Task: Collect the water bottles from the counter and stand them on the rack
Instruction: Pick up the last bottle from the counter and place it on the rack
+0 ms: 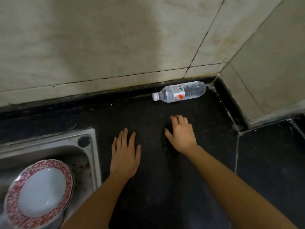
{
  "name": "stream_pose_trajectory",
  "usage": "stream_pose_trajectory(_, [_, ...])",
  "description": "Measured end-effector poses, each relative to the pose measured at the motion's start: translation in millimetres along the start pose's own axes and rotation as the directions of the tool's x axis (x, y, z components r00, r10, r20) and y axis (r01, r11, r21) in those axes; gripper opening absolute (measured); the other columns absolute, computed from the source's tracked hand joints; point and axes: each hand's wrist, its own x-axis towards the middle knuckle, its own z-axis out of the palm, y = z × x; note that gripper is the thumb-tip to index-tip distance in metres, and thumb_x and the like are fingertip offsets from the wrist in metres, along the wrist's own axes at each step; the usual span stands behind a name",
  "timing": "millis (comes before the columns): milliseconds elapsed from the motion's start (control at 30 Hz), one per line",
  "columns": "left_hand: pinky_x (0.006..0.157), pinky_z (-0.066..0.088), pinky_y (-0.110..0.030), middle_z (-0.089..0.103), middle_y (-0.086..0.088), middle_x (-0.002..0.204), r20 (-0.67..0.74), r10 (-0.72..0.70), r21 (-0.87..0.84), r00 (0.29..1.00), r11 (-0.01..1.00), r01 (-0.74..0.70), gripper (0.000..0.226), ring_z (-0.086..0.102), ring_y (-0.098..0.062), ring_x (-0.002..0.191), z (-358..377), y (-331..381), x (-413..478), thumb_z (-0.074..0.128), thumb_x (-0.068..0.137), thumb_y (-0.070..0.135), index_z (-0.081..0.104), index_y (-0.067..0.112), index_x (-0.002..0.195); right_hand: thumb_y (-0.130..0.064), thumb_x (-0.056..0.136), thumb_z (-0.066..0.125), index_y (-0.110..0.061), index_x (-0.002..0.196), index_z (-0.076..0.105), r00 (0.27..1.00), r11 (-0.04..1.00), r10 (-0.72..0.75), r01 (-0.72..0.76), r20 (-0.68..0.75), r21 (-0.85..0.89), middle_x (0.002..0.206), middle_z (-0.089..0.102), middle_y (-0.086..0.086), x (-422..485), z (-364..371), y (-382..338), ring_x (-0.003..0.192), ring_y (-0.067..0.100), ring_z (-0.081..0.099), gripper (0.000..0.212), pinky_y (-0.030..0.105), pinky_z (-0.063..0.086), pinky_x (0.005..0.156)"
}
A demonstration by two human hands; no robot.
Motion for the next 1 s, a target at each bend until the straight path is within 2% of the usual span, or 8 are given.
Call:
stream_pose_trajectory(167, [0.114, 0.013, -0.043, 0.031, -0.012, 0.152, 0.026, -0.028, 0.041, 0.999, 0.999, 0.027, 0.061, 0.025, -0.026, 0.142, -1, 2, 1, 0.019, 0.092, 0.047, 0.038, 0.017, 0.142, -0.024, 0.094, 0.052, -0.009, 0.143, 0.036, 0.982, 0.985, -0.128, 0.109, -0.142, -0.135, 0.147, 0.036, 0.013, 66, -13, -20, 0.135, 0.03, 0.031, 0.054, 0.041, 0.029, 0.107])
stream_pose_trajectory(333, [0.112, 0.022, -0.045, 0.038, -0.013, 0.148, 0.024, -0.02, 0.05, 1.0, 0.999, 0.019, 0.057, 0.034, -0.028, 0.138, 0, 1, 2, 0.026, 0.092, 0.045, 0.043, 0.016, 0.139, -0.015, 0.092, 0.054, -0.007, 0.148, 0.025, 0.972, 0.888, -0.232, 0.194, -0.04, -0.417, 0.149, 0.035, 0.012, 107, -16, -32, 0.136, 0.031, 0.028, 0.064, 0.041, 0.026, 0.108])
stream_pose_trajectory(467, [0.111, 0.023, -0.044, 0.041, -0.013, 0.147, 0.018, -0.014, 0.054, 1.0, 0.998, 0.013, 0.056, 0.037, -0.028, 0.136, 1, 0, 2, 0.029, 0.092, 0.045, 0.045, 0.015, 0.137, -0.017, 0.088, 0.06, -0.003, 0.144, 0.031, 0.951, 0.688, -0.305, 0.258, 0.052, -0.678, 0.141, 0.04, 0.015, 111, -27, -41, 0.133, 0.032, 0.029, 0.064, 0.039, 0.032, 0.102])
stream_pose_trajectory(667, [0.113, 0.015, -0.043, 0.033, -0.012, 0.151, 0.054, -0.01, 0.039, 0.999, 0.999, 0.008, 0.059, 0.028, -0.027, 0.141, -4, 1, 1, 0.022, 0.093, 0.046, 0.038, 0.017, 0.142, -0.017, 0.086, 0.062, -0.003, 0.139, 0.038, 0.905, 0.554, -0.41, 0.345, 0.112, -0.758, 0.135, 0.047, 0.015, 76, -38, -24, 0.127, 0.031, 0.037, 0.059, 0.039, 0.036, 0.099])
stream_pose_trajectory(800, [0.115, 0.003, -0.04, 0.018, -0.009, 0.158, 0.07, 0.013, -0.009, 0.997, 1.0, -0.012, 0.057, 0.014, -0.024, 0.146, -10, 3, 0, 0.021, 0.097, 0.045, 0.025, 0.019, 0.148, -0.017, 0.068, 0.077, -0.005, 0.107, 0.063, 0.9, 0.605, -0.433, 0.248, -0.052, -0.757, 0.102, 0.064, 0.012, 41, -63, -4, 0.1, 0.03, 0.056, 0.043, 0.038, 0.047, 0.08])
stream_pose_trajectory(867, [0.116, -0.002, -0.039, 0.008, -0.008, 0.159, 0.108, 0.021, -0.026, 0.994, 1.0, -0.018, 0.057, 0.005, -0.023, 0.147, -11, 5, -2, 0.023, 0.099, 0.044, 0.015, 0.021, 0.15, -0.014, 0.061, 0.081, -0.002, 0.094, 0.066, 0.879, 0.706, -0.428, 0.18, -0.21, -0.684, 0.089, 0.065, 0.015, 19, -76, 12, 0.087, 0.033, 0.06, 0.039, 0.038, 0.051, 0.073])
stream_pose_trajectory(933, [0.118, 0.0, -0.04, 0.005, -0.009, 0.16, 0.122, 0.026, -0.017, 0.992, 1.0, -0.024, 0.057, 0.002, -0.024, 0.147, -16, 6, -3, 0.022, 0.099, 0.043, 0.011, 0.021, 0.151, -0.012, 0.065, 0.08, 0.002, 0.091, 0.065, 0.858, 0.838, -0.356, 0.117, -0.371, -0.533, 0.083, 0.064, 0.019, -7, -91, 28, 0.079, 0.037, 0.06, 0.033, 0.039, 0.051, 0.067])
stream_pose_trajectory(1000, [0.119, 0.002, -0.041, 0.001, -0.01, 0.16, 0.174, 0.033, 0.03, 0.984, 0.999, -0.038, 0.057, 0.0, -0.025, 0.147, -25, 9, -3, 0.017, 0.1, 0.042, 0.005, 0.019, 0.151, -0.013, 0.075, 0.074, 0.004, 0.095, 0.064, 0.85, 0.969, -0.146, 0.02, -0.506, -0.245, 0.087, 0.064, 0.022, -34, -105, 44, 0.083, 0.04, 0.058, 0.029, 0.042, 0.049, 0.066])
